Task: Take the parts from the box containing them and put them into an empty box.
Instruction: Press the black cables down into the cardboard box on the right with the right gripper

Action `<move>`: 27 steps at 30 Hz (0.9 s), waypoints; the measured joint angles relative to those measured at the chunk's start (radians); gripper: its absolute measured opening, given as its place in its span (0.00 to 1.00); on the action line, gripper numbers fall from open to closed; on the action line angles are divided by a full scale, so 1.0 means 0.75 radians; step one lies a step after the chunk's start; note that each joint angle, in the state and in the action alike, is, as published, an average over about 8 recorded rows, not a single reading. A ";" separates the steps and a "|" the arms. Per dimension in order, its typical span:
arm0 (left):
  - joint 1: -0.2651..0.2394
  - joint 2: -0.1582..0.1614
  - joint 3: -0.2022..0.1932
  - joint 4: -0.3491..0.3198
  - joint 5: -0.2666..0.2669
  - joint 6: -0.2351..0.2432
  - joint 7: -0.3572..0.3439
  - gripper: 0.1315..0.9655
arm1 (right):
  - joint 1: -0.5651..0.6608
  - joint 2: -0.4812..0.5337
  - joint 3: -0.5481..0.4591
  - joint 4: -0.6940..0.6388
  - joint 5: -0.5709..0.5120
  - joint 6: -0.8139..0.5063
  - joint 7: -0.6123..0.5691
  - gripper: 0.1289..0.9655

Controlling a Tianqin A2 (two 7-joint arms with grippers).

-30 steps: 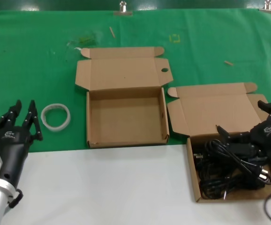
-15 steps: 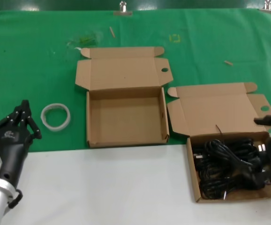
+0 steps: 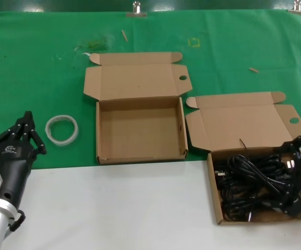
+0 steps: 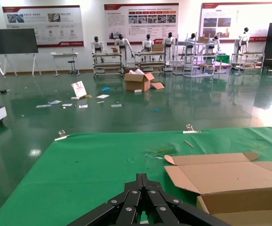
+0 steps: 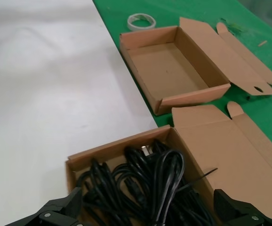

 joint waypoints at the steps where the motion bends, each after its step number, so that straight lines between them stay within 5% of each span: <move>1: 0.000 0.000 0.000 0.000 0.000 0.000 0.000 0.01 | 0.015 -0.015 -0.010 -0.012 -0.014 -0.001 -0.003 1.00; 27: 0.000 0.000 0.000 0.000 0.000 0.000 0.000 0.01 | 0.185 -0.226 -0.100 -0.315 -0.178 0.045 -0.190 1.00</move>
